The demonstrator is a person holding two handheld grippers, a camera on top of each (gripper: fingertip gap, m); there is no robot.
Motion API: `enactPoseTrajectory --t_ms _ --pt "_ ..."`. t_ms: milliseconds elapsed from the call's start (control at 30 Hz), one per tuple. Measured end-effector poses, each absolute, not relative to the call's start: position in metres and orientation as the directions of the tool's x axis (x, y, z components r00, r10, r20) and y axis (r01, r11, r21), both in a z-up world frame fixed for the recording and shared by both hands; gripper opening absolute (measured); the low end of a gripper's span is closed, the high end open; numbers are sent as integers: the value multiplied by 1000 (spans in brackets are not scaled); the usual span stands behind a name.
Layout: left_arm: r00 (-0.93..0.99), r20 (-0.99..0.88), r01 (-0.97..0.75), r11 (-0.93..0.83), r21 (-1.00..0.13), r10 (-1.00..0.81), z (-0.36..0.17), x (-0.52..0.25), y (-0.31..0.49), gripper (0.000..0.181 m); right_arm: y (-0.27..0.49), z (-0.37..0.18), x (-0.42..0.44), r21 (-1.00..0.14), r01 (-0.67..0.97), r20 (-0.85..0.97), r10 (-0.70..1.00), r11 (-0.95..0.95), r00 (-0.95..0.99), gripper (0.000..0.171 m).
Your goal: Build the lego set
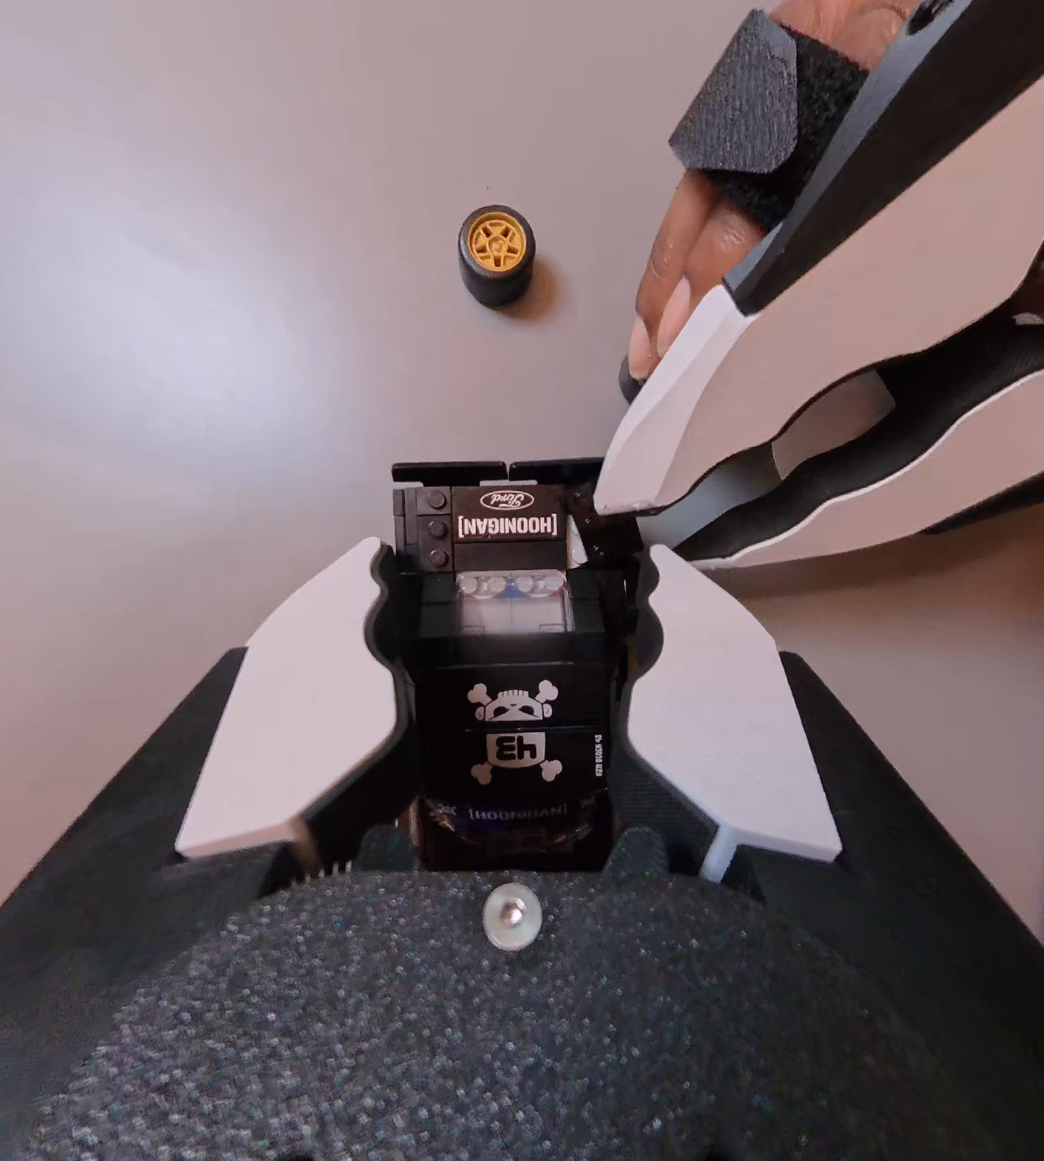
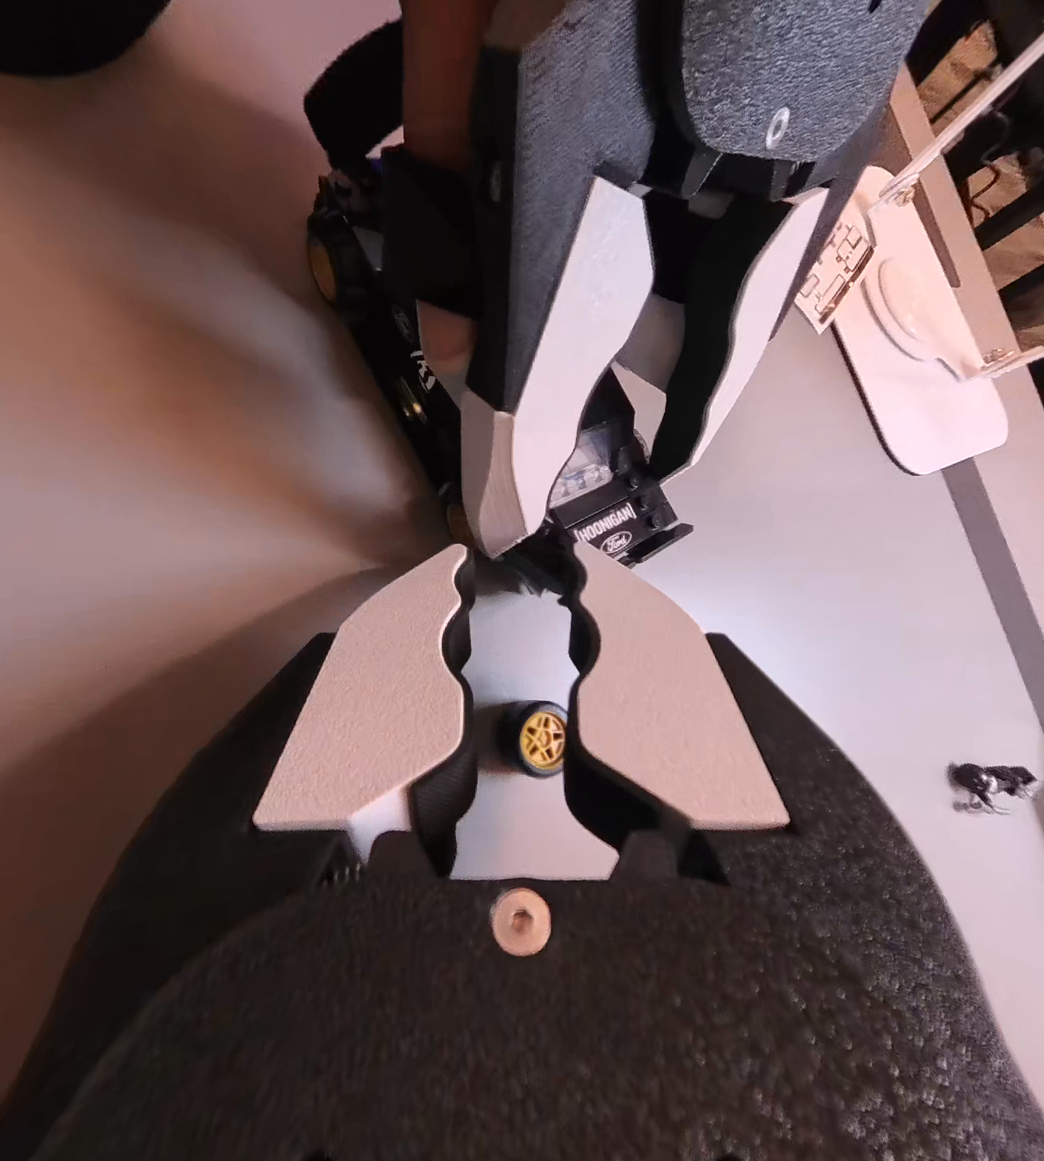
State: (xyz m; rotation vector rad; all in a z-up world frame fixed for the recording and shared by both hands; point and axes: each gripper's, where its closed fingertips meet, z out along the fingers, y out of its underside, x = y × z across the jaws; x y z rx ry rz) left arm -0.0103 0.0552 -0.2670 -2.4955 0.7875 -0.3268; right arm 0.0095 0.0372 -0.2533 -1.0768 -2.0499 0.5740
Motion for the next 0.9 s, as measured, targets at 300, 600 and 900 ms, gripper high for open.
enactPoseTrajectory --t_ms 300,600,900 --pt "783 75 -500 -695 -517 -618 -267 -9 53 73 45 -246 8 -547 369 488 644 752 -589 27" --pt "766 38 -536 -670 -513 -642 -267 -16 48 82 43 -255 3 -496 398 444 619 772 -648 20" --pt "760 45 -558 -687 -465 -648 -282 -27 33 84 38 -259 -1 -519 471 453 697 713 -555 19"
